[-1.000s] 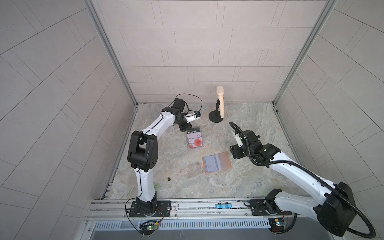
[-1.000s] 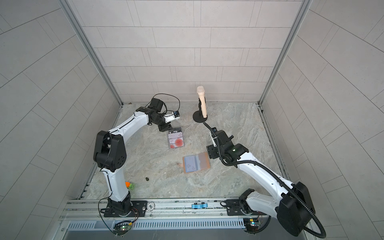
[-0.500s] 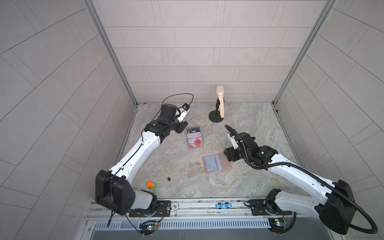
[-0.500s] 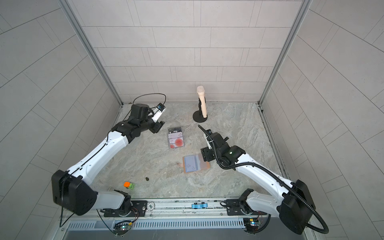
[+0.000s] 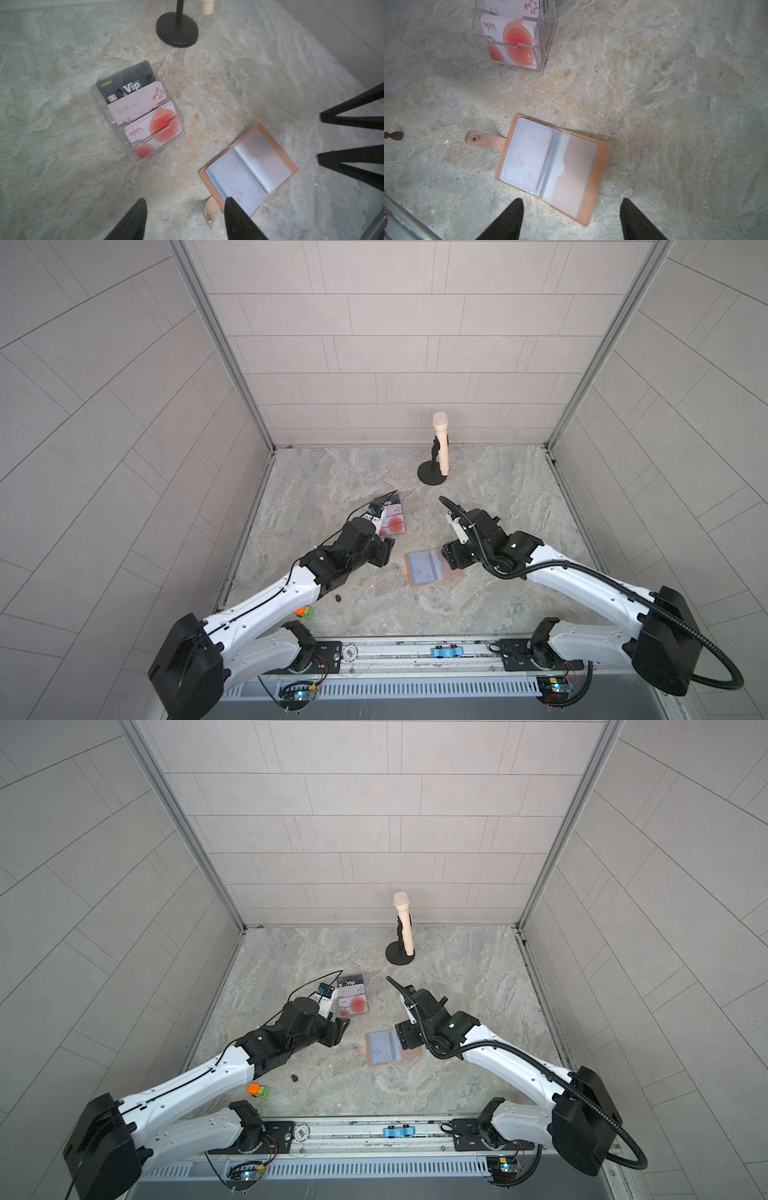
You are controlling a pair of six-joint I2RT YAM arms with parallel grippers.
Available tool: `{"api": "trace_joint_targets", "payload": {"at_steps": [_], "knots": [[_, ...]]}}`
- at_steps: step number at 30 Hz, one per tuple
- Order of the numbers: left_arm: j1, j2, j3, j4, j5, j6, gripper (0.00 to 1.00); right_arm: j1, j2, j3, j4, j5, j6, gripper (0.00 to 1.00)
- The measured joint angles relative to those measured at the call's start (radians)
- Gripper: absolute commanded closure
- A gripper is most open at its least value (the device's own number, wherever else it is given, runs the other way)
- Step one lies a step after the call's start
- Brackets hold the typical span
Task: Take the credit cards out of the card holder
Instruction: Flip over the card slot on the card holder.
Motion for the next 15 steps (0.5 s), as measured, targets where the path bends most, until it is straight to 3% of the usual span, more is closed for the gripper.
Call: {"api": "trace_joint_targets", "payload": {"at_steps": [7,15], "knots": [[-0.142,0.068,-0.142,0.269,0.018,-0.196,0.69,0.005,0.019,0.006,0.003,0.016,0.044,0.26],[-0.174,0.245,-0.151,0.410,0.014,-0.297,0.85,0.005,0.042,0.048,0.002,0.033,0.098,0.29]]}}
